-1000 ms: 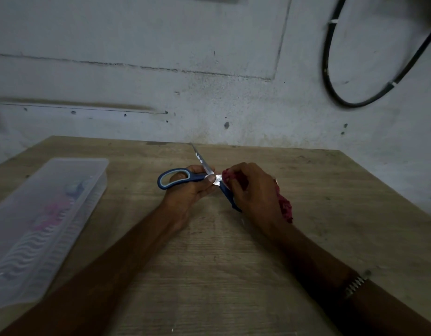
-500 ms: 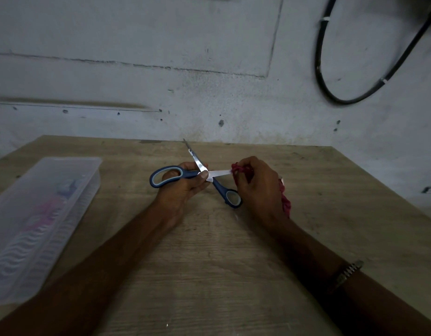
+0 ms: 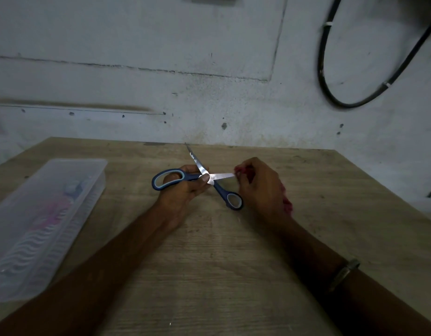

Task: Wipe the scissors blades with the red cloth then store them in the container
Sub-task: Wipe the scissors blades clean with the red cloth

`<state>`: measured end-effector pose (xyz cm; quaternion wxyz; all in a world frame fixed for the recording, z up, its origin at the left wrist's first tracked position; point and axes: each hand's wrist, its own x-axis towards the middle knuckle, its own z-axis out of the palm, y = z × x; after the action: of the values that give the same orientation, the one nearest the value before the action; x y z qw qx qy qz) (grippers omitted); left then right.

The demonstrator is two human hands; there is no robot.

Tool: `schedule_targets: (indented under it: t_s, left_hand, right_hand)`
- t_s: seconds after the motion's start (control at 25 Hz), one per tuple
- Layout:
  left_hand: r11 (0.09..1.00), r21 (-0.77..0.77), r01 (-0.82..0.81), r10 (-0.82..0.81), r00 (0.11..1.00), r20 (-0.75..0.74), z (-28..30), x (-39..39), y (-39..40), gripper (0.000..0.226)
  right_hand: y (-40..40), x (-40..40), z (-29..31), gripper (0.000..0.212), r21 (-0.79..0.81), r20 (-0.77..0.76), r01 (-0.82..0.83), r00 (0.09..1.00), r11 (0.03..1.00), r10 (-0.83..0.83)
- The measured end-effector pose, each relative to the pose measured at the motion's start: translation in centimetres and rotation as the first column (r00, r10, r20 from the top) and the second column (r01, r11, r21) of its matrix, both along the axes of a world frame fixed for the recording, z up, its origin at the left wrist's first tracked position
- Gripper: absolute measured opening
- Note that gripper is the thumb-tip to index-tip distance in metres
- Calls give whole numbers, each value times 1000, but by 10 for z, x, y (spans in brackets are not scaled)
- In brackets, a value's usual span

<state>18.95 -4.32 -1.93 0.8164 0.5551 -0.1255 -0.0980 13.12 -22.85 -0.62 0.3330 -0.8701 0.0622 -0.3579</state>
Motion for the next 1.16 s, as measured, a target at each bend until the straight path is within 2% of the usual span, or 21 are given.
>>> schedule_targets:
  t_s: [0.08,0.16,0.24,0.32,0.4,0.48,0.56,0.72,0.8,0.88,1.0,1.08,1.16]
  left_hand:
    - [999,38,10,-11,1000,23,4,-7,-5,14]
    - [998,60,24,-27,998,48,5,-11,-10,14]
    - [1000,-18,20,-20,1000,-10,7,-11,-8,15]
    - [998,-67,-11,8,999,-44,7,-6,-1,16]
    - [998,-51,-21,21,1000,-20,6,-3,1,14]
    - [999,-39,-10,9,1000,-27,3,-4,-2,14]
    - [999,-46,11,-13,999,-47,2,-5,-4,18]
    - [994,-108,22,-28,998,-57,1,-3,-1,25]
    - [993,-113,22,-30,997,-67,1,-2,0,27]
    - [993,-110,35,-43,996,-75,3,-2,-1,24]
    - [995,-91,44,-52,995,-83,6,-4,-2,19]
    - [994,-107,33,-43,994,-99,6,-2,-2,25]
    - [995,-100,24,-33,995,-90,3,0,-1,31]
  right_hand:
    - [-11,2,-2,16,41,-84,42,996,998,-39]
    - [-14,1,1,18,92,-68,86,994,992,-80]
    - [-19,-4,8,8,195,-46,247,969,949,-243]
    - [-25,-9,11,11,258,7,353,930,899,-367]
    - [-18,-9,14,11,279,115,226,957,933,-266]
    - [3,-6,13,13,145,143,7,989,989,-28]
    - [20,-4,5,13,-56,88,-123,988,991,127]
    - [25,-8,1,20,-300,38,-188,977,935,209]
    - [19,-9,1,25,-433,-18,-233,968,871,250]
    - [10,-7,3,31,-540,-96,-215,976,814,194]
    - [7,-8,5,36,-472,-117,-96,992,876,46]
    - [12,-8,5,30,-418,-56,-79,997,905,61]
    - [18,-7,2,26,-444,-30,-143,989,885,145]
